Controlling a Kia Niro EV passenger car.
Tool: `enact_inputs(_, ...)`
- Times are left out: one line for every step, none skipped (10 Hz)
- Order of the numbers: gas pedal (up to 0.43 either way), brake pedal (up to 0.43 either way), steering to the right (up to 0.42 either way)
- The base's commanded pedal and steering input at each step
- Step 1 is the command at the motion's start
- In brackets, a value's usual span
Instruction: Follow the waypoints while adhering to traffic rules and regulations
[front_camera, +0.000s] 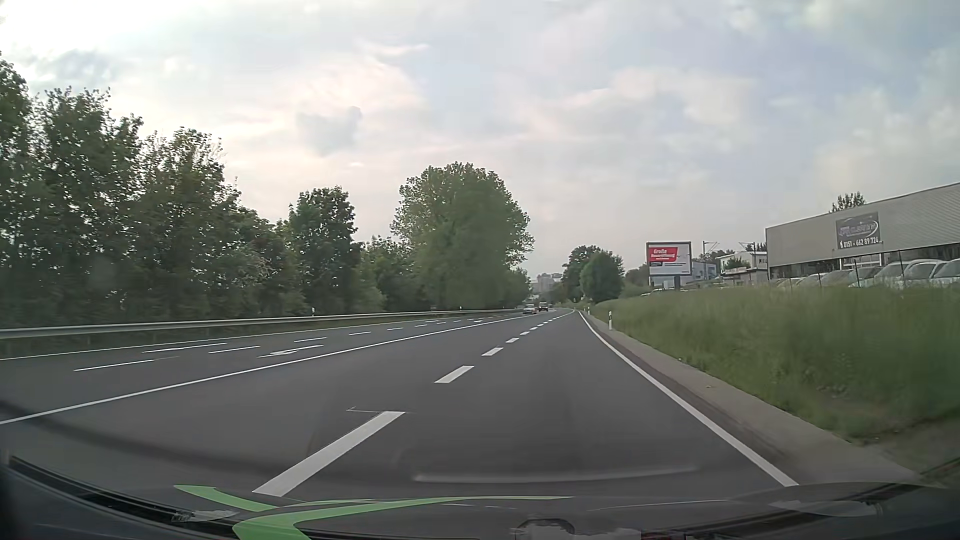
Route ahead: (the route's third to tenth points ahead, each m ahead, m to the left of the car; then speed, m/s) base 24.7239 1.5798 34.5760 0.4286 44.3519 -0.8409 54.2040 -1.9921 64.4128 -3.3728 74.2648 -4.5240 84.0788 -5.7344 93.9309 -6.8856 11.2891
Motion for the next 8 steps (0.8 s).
enact_inputs(0.0,0.0,0.061)
enact_inputs(0.0,0.0,0.059)
enact_inputs(0.0,0.0,0.054)
enact_inputs(0.0,0.0,0.05)
enact_inputs(0.0,0.0,0.044)
enact_inputs(0.0,0.0,0.039)
enact_inputs(0.0,0.0,0.033)
enact_inputs(0.0,0.0,0.027)
